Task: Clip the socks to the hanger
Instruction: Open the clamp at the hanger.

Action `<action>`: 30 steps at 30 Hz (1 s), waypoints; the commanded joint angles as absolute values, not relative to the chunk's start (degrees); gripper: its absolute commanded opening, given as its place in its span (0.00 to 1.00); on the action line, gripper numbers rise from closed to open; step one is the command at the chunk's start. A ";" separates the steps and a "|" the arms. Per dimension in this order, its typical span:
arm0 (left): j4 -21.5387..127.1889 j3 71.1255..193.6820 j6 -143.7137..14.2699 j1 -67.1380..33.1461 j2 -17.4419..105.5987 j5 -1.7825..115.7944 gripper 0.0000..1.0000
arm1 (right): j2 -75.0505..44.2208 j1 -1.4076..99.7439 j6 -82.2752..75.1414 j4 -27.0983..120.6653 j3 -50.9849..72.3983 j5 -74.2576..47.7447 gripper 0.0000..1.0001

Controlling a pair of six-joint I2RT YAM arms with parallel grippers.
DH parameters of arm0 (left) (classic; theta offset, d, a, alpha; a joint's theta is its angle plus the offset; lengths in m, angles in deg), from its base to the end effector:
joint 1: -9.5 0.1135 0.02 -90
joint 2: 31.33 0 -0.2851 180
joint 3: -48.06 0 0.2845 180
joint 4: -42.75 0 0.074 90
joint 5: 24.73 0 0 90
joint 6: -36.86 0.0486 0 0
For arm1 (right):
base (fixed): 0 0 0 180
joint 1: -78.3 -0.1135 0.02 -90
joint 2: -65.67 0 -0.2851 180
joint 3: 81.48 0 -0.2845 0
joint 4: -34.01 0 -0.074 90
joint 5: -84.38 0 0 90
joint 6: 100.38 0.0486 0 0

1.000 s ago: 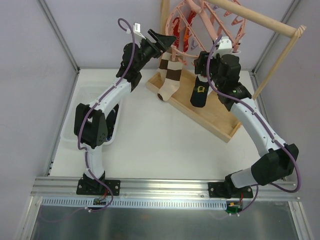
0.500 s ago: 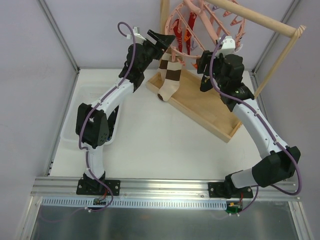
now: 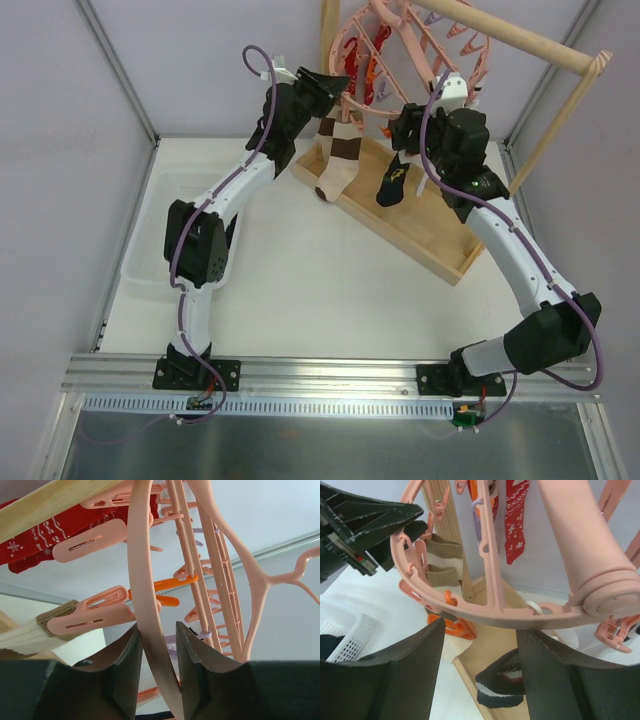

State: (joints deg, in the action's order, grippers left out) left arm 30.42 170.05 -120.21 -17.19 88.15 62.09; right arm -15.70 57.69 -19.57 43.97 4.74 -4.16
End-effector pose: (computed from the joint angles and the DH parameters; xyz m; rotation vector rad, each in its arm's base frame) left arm 0.5018 -0.2553 0.4055 -0.4532 1.3846 -1.4086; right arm 0.3538 0.1317 0.4618 -0.3736 1.4833 0.1394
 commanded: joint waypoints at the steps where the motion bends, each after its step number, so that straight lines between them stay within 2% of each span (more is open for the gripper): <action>1: 28.21 171.95 -122.40 -18.36 86.80 60.26 0.30 | -13.35 57.90 -19.70 41.44 3.20 -9.91 0.62; 11: 27.24 165.01 -123.54 -21.52 81.88 66.66 0.24 | -8.08 56.85 -25.23 43.64 6.44 -17.04 0.63; 20: 27.16 165.88 -123.63 -21.70 81.44 66.06 0.23 | -8.42 56.67 -30.15 48.03 6.45 -13.61 0.63; 30: 28.91 167.02 -124.77 -21.87 81.08 67.90 0.22 | -8.25 56.59 -30.78 49.70 6.54 -18.19 0.62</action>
